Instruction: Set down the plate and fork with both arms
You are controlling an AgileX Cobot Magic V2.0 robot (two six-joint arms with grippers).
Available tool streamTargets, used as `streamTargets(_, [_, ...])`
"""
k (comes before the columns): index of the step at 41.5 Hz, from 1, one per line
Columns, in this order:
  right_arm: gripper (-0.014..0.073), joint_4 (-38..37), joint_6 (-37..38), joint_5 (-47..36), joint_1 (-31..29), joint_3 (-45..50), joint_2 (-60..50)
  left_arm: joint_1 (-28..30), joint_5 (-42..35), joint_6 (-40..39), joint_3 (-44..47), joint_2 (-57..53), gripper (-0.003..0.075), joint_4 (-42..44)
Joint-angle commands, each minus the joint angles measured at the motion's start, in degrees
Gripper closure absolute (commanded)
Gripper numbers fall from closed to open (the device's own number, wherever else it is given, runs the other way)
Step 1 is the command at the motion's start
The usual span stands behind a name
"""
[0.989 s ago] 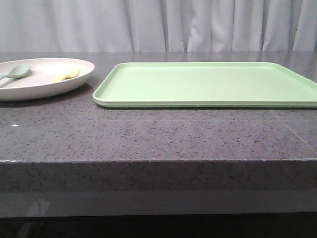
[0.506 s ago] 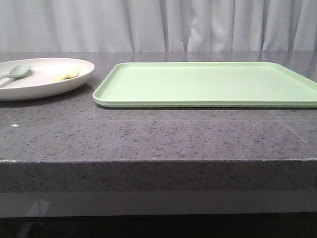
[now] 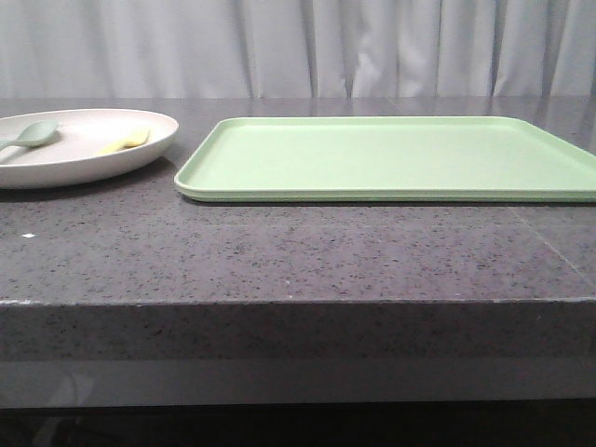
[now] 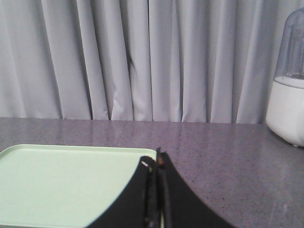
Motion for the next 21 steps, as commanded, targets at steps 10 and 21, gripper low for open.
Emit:
streamTargets(10, [0.066, -0.8, -0.5, 8.7, 0.1, -17.6, 17.5, -0.3, 7.0, -0.7, -15.6, 16.2, 0.0741, 0.0])
streamTargets(21, [0.066, -0.8, -0.5, 9.4, 0.1, -17.6, 27.5, -0.3, 7.6, -0.7, -14.3, 23.2, 0.0741, 0.0])
